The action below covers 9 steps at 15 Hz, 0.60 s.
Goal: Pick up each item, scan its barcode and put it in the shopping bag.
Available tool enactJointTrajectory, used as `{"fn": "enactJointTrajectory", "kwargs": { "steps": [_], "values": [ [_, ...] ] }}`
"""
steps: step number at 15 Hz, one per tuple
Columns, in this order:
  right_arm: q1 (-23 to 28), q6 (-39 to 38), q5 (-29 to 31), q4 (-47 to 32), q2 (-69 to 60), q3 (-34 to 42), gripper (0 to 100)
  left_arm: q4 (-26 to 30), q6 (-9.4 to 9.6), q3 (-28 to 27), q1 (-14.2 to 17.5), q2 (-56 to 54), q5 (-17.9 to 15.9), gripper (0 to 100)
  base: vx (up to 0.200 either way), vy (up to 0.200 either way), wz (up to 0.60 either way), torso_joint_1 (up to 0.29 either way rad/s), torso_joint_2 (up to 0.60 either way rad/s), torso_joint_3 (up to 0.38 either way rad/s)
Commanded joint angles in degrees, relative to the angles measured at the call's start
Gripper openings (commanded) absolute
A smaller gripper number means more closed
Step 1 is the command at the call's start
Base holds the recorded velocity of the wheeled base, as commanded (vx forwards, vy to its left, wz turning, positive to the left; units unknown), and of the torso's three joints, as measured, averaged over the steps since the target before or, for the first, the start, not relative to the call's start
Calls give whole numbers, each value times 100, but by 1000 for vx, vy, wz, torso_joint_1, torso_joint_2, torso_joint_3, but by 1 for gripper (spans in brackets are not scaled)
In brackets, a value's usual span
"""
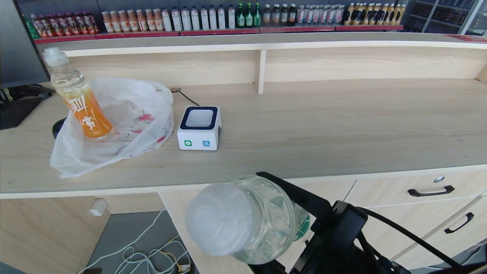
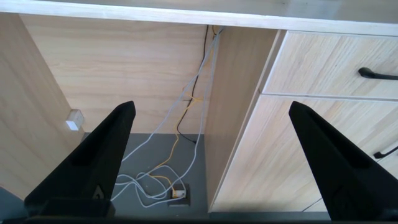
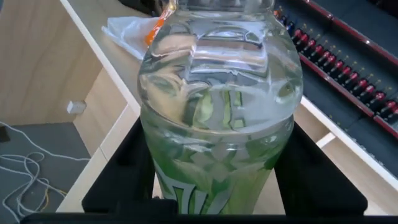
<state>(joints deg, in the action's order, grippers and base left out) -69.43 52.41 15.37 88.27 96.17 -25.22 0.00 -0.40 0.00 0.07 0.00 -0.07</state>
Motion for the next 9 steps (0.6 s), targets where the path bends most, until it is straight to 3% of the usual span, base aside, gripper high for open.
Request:
{"fn": "enactJointTrajectory", "kwargs": {
  "steps": [1, 3, 9],
  "values": [
    [-18, 666, 10, 15, 24, 61, 0, 0, -4, 0, 1, 0, -1, 100, 0, 0, 0, 0, 0, 0],
    [17, 1852, 10, 15, -116, -264, 0, 0, -4, 0, 1, 0, -1, 100, 0, 0, 0, 0, 0, 0],
    [-10, 1940, -465, 15, 165, -352, 0, 0, -4, 0, 1, 0, -1, 100, 0, 0, 0, 0, 0, 0]
  ]
}}
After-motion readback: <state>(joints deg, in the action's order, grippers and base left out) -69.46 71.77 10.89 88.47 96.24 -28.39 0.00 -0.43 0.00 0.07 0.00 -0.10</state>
